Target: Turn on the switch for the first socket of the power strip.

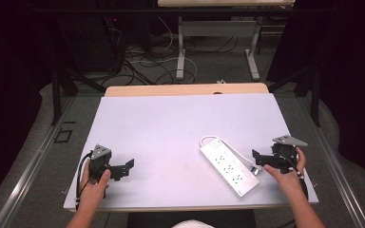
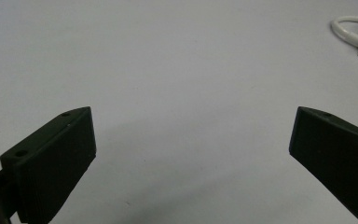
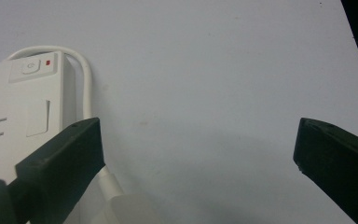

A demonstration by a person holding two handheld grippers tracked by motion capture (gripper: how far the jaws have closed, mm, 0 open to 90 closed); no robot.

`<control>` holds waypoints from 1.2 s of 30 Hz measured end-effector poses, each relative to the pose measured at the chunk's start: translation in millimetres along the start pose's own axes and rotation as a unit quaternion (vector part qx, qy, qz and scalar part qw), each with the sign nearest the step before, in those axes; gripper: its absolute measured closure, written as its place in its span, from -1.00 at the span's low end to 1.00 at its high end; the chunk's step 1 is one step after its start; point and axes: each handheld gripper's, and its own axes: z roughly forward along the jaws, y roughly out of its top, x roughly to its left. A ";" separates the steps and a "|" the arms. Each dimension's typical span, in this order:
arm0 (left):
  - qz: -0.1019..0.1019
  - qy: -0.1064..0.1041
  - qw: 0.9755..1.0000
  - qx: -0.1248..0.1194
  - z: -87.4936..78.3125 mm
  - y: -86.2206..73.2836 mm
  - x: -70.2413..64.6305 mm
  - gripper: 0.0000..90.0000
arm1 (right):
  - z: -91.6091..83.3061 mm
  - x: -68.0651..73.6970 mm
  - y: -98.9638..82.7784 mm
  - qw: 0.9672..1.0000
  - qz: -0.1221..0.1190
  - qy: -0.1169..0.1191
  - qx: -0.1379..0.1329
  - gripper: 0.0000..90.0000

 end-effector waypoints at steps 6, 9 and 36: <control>0.001 0.000 1.000 0.002 -0.1 0.6 -0.5 -0.99 | -4.6 2.0 2.0 1.000 -0.016 -0.004 0.003 -0.65; 0.000 0.000 1.000 0.004 0.5 1.0 -0.7 -0.99 | -5.6 3.2 2.8 1.000 -0.016 0.004 0.003 -0.61; 0.002 0.000 1.000 0.005 1.9 0.6 -1.7 -0.98 | -10.8 21.5 9.6 0.997 -0.033 0.060 0.041 -0.23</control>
